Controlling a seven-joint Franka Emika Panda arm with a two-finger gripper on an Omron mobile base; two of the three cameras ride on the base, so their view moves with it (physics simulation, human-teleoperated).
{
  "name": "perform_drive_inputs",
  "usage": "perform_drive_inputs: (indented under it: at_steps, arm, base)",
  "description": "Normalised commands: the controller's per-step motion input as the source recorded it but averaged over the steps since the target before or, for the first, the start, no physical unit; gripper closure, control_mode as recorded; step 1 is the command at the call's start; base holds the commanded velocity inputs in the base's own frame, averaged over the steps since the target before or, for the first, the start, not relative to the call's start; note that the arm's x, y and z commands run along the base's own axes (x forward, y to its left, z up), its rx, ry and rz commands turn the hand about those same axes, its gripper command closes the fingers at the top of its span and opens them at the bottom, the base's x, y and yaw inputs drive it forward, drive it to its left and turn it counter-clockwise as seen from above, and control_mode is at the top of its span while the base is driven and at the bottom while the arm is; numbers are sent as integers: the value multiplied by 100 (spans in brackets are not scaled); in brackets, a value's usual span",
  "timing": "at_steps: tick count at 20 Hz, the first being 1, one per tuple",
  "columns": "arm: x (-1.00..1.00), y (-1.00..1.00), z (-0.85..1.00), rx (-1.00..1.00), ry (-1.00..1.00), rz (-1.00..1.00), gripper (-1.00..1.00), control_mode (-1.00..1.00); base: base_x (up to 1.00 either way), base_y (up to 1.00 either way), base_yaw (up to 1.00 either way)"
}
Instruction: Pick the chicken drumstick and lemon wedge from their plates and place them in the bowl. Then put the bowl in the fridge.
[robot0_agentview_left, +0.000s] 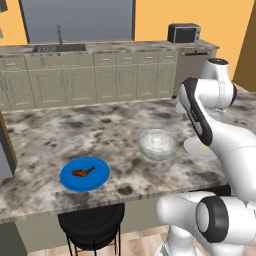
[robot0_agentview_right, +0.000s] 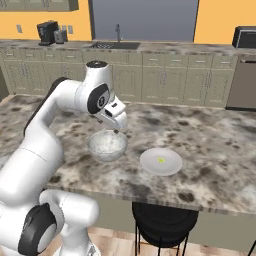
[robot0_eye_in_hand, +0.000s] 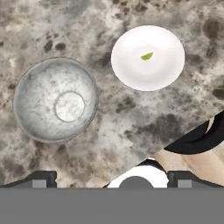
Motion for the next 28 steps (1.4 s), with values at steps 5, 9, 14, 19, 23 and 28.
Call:
perform_drive_inputs:
  at_steps: [5,9,14,19,23,28]
  arm:
    - [7,-51,-25,1,0,-45,-100,-100]
    - [12,-39,-44,1,-5,-38,-100,-100]
    - [27,-41,-43,8,4,-33,-100,-100]
    - [22,-45,-28,22,13,-18,-100,-100]
    - [15,-37,-35,14,1,-3,-100,-100]
    - [16,-19,-42,3,1,-5,-100,-100]
  base:
    - [0,0,0]
    - [0,0,0]
    - [0,0,0]
    - [0,0,0]
    - [0,0,0]
    - [0,0,0]
